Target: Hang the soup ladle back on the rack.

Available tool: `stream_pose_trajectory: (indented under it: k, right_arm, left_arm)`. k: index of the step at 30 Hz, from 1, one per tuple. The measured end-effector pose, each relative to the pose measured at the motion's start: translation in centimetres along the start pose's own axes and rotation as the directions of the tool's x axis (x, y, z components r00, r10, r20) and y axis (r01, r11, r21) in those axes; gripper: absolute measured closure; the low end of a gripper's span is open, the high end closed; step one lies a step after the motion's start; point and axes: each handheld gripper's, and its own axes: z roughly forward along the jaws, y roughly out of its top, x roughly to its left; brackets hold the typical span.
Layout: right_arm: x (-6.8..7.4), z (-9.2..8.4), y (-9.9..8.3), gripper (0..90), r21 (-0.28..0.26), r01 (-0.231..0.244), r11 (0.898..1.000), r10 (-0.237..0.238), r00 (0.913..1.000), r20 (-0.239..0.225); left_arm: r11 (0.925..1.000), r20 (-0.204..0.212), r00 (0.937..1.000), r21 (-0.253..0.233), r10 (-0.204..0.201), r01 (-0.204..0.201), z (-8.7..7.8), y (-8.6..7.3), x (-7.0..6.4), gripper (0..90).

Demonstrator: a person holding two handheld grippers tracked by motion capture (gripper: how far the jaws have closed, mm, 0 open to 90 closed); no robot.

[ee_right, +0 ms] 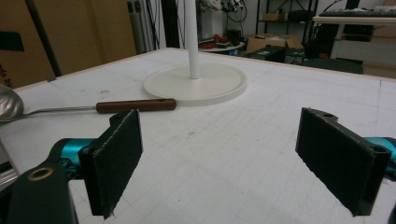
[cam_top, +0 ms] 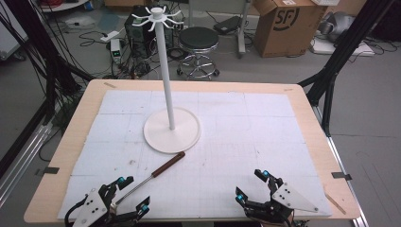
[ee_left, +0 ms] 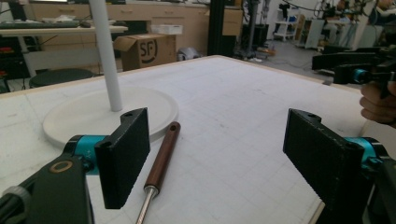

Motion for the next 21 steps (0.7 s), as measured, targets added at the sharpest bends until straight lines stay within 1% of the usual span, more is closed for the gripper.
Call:
stream_pose_trajectory:
  k: [1, 2, 3, 4, 5, 6, 7, 8, 9, 10, 11, 12, 13, 14, 15, 16, 17, 18, 19, 20, 21]
  right_arm:
    - [0.0, 0.0, 0.0, 13.7, -0.001, 0.0, 1.0, 0.0, 1.0, 0.001]
    - [0.0, 0.0, 0.0, 13.7, 0.001, -0.003, 1.0, 0.003, 1.0, 0.003]
    - [-0.1, 0.0, 0.0, 13.8, -0.002, -0.006, 1.0, 0.006, 1.0, 0.006]
    - [-0.2, 0.0, -0.1, 13.8, -0.003, -0.007, 1.0, 0.007, 1.0, 0.005]
    - [-0.3, 0.0, -0.1, 13.8, 0.0, -0.014, 1.0, 0.014, 0.9999, 0.004]
    - [-0.3, 0.0, -0.1, 13.7, 0.002, -0.014, 1.0, 0.014, 0.9999, 0.002]
    - [-0.4, 0.1, -0.2, 13.7, 0.003, -0.017, 1.0, 0.017, 0.9998, 0.003]
    - [-0.4, 0.0, -0.2, 13.7, 0.0, -0.02, 1.0, 0.02, 0.9998, 0.003]
    - [-0.4, 0.0, -0.2, 13.7, -0.003, -0.021, 1.0, 0.021, 0.9998, 0.004]
    - [-0.3, 0.0, -0.1, 13.7, -0.002, -0.018, 1.0, 0.018, 0.9998, 0.004]
    - [-0.3, 0.0, -0.1, 13.7, -0.005, -0.013, 1.0, 0.013, 0.9999, -0.003]
    - [-0.2, 0.0, -0.1, 13.7, -0.01, -0.008, 1.0, 0.008, 1.0, -0.004]
    - [-0.1, 0.0, -0.1, 13.7, -0.002, -0.012, 1.0, 0.012, 0.9999, -0.007]
    - [-0.1, 0.0, -0.1, 13.7, -0.004, -0.001, 1.0, 0.001, 1.0, -0.007]
    - [0.0, -0.1, -0.1, 13.8, -0.002, -0.003, 1.0, 0.003, 1.0, -0.007]
    - [0.0, -0.1, -0.1, 13.7, -0.002, 0.0, 1.0, 0.0, 1.0, -0.005]
    - [0.1, -0.2, -0.1, 13.7, -0.003, -0.003, 1.0, 0.003, 1.0, -0.004]
    - [0.0, -0.2, -0.1, 13.7, -0.008, 0.005, 1.0, -0.005, 1.0, 0.002]
    - [0.0, -0.2, -0.1, 13.7, -0.008, 0.002, 1.0, -0.002, 1.0, 0.0]
    - [-0.1, -0.2, -0.1, 13.7, -0.011, 0.003, 1.0, -0.003, 1.0, 0.004]
    - [-0.1, -0.2, -0.1, 13.7, -0.009, 0.0, 1.0, 0.0, 1.0, 0.008]
  left_arm:
    - [0.9982, 0.006, 0.9995, 0.051, 0.03, -0.031, 0.2, 1.2, -0.1, 23.3]
    - [0.9982, 0.006, 0.9995, 0.051, 0.03, -0.031, 0.2, 1.2, -0.1, 23.3]
    - [0.9906, 0.032, 0.9968, 0.114, 0.073, -0.076, 0.5, 2.7, 0.0, 23.3]
    - [0.9906, 0.032, 0.9968, 0.114, 0.073, -0.076, 0.5, 2.7, 0.0, 23.3]
    - [0.9836, 0.059, 0.9952, 0.158, 0.078, -0.087, 0.9, 3.5, 0.3, 23.4]
    - [0.9755, 0.081, 0.9953, 0.209, 0.054, -0.07, 1.8, 4.4, 1.1, 23.4]
    - [0.9755, 0.081, 0.9953, 0.209, 0.054, -0.07, 1.8, 4.4, 1.1, 23.4]
    - [0.9706, 0.09, 0.9948, 0.231, 0.048, -0.068, 2.4, 4.9, 1.6, 23.4]
    - [0.957, 0.103, 0.9934, 0.28, 0.049, -0.077, 3.5, 5.6, 2.3, 23.5]
    - [0.9465, 0.105, 0.9922, 0.308, 0.068, -0.097, 4.1, 5.8, 2.5, 23.8]
    - [0.9465, 0.105, 0.9922, 0.308, 0.068, -0.097, 4.1, 5.8, 2.5, 24.2]
    - [0.9187, 0.14, 0.9875, 0.376, 0.074, -0.122, 5.5, 6.0, 3.3, 24.3]
    - [0.9187, 0.14, 0.9875, 0.376, 0.074, -0.122, 5.5, 6.0, 3.3, 24.5]
    - [0.901, 0.162, 0.9845, 0.414, 0.067, -0.13, 6.5, 5.9, 3.9, 25.0]
    - [0.8886, 0.181, 0.9822, 0.441, 0.051, -0.128, 7.1, 5.8, 4.3, 25.6]
    - [0.8778, 0.189, 0.9815, 0.465, 0.028, -0.115, 7.7, 5.6, 4.7, 26.1]
    - [0.8644, 0.195, 0.9808, 0.491, 0.011, -0.108, 8.4, 5.3, 5.2, 26.1]
    - [0.8571, 0.194, 0.9809, 0.507, -0.009, -0.092, 8.8, 5.1, 5.4, 26.2]
    - [0.8469, 0.202, 0.9789, 0.526, -0.033, -0.08, 9.3, 4.9, 6.0, 26.5]
    - [0.8469, 0.202, 0.9789, 0.526, -0.033, -0.08, 9.3, 4.9, 6.0, 27.9]
    - [0.8381, 0.208, 0.975, 0.543, -0.078, -0.048, 10.0, 4.7, 6.8, 29.1]
